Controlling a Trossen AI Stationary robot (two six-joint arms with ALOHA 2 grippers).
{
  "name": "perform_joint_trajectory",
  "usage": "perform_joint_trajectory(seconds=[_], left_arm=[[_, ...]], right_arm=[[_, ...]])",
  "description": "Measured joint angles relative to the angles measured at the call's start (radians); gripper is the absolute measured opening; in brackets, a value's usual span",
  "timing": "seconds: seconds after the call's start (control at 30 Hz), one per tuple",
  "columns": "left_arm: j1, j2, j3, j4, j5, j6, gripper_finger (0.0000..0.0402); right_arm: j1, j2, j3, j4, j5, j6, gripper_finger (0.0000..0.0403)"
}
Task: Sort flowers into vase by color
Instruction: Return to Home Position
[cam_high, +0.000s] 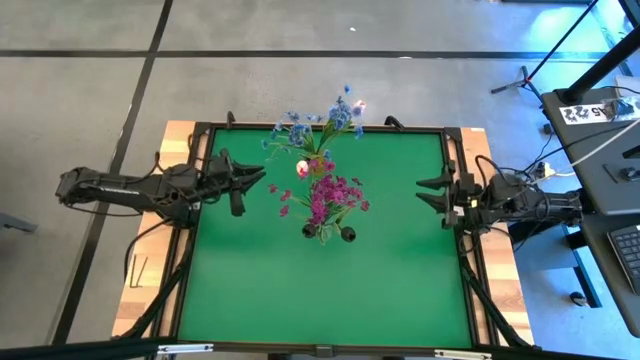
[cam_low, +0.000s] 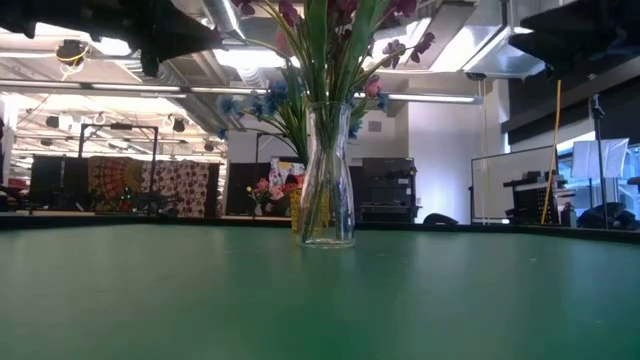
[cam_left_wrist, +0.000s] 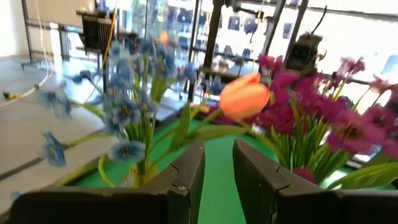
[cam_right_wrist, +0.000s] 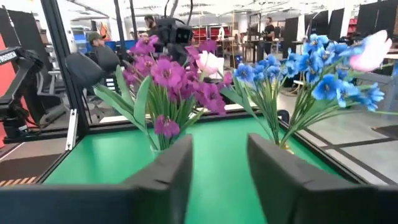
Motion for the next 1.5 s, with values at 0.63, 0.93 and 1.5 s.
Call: perform_joint_trajectory(seconds=[0.63, 0.93, 1.5], left_arm=[[-0.001, -0.188, -0.231, 0.229, 0.051, 0.041, 0.0004], [-0.001, -0.252, -0.240, 0.101, 0.050, 0.023, 0.0001], [-0.001, -0.531, -0.266, -0.185, 0.052, 0.029, 0.0000]], right_arm=[[0.000, -0.118, -0.198, 0.226, -0.138, -0.101, 0.0006], [0.001, -0.118, -0.237, 0.186, -0.104, -0.070, 0.0002], [0.000, -0.117, -0.326, 0.320, -0.140, -0.099, 0.0001]])
